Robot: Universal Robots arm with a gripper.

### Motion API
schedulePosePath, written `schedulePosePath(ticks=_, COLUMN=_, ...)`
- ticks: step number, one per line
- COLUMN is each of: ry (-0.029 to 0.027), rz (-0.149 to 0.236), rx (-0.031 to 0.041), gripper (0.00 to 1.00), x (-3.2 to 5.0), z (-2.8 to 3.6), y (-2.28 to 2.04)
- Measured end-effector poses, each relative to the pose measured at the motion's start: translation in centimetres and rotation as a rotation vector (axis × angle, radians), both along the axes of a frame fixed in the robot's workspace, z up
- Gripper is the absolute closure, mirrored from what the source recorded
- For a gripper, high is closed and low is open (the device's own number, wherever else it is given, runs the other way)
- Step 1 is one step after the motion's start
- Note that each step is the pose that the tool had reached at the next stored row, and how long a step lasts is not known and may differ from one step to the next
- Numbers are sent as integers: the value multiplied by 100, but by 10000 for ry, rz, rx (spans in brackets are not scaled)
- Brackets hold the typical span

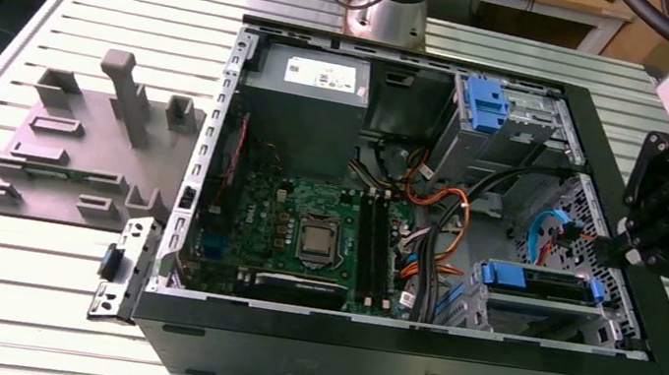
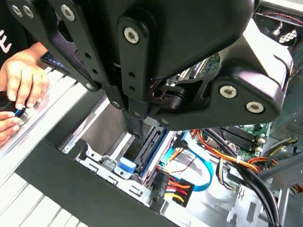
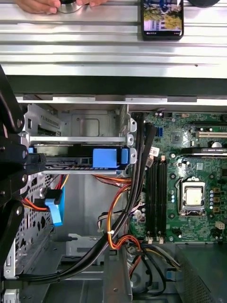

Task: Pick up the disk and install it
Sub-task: 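Insert the first disk wire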

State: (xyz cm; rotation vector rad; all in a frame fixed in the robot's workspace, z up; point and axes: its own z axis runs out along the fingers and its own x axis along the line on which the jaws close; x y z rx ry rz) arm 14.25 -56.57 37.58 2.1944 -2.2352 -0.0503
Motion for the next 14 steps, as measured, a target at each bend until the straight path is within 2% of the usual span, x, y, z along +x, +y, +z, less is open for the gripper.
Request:
schedulePosePath(ticks=5, ry=1, rz=11, rx=0, gripper=89, x=5, z=-26, y=85)
schedulePosePath(ticks=8, ry=0, rz=29, rx=-7, gripper=89, x=7, z=-58, y=122)
schedulePosePath(ticks=10, ry=1, rz=85, rx=-6, gripper=89, x=9, z=-81, y=129)
schedulePosePath(ticks=14, ry=1, rz=471, rx=-11, gripper=89, x=19, z=-94, y=129)
